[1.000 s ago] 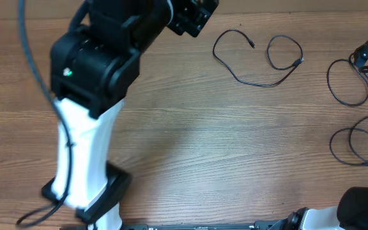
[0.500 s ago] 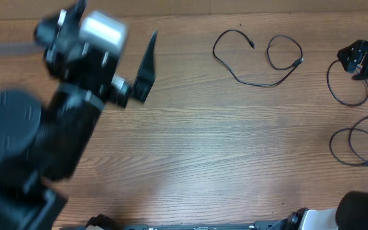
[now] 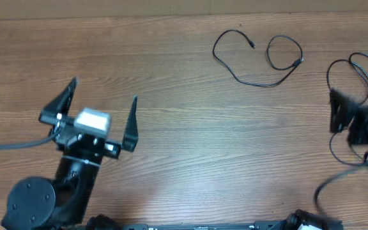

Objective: Untangle cables

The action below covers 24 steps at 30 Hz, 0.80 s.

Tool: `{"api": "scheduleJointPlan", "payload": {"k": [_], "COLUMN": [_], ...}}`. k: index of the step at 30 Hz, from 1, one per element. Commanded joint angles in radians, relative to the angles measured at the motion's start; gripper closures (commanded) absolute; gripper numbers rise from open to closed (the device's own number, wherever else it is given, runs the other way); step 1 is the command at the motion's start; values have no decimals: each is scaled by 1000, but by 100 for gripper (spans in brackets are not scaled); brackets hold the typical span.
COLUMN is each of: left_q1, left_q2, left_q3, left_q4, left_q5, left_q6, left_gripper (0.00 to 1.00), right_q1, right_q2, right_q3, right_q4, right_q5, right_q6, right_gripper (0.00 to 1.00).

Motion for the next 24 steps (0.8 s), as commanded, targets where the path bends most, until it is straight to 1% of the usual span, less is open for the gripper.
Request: {"api": "scheduleJointPlan", "payload": {"k": [1,5,9,14,19,24], "left_q1": [-7,-7,-7,-7,-7,-6], "left_q2": [-71,-124,-157,-192,-228,-304], "left_q3": [-75,-149,-224,-325,-423,-529], "left_q4": [13,19,26,48,122,173], "left_q5": [-60,-94,-94,-98,-200,-270], "left_q6": [-21,-21,-21,-15,-2,6], "left_gripper": [0,0,0,0,0,0], "right_q1": [5,5,5,5,5,27], "right_q2": [-108,-224,-252,-251,-249,-249], "right_q3": [-163,-340,-434,-483,-514,-547], "right_q4": [27,111,198,249,278,313], "right_q5": [130,90,69,69,68,69], "right_q6": [60,68,68,68,68,68], "right_gripper": [0,0,0,0,0,0]}}
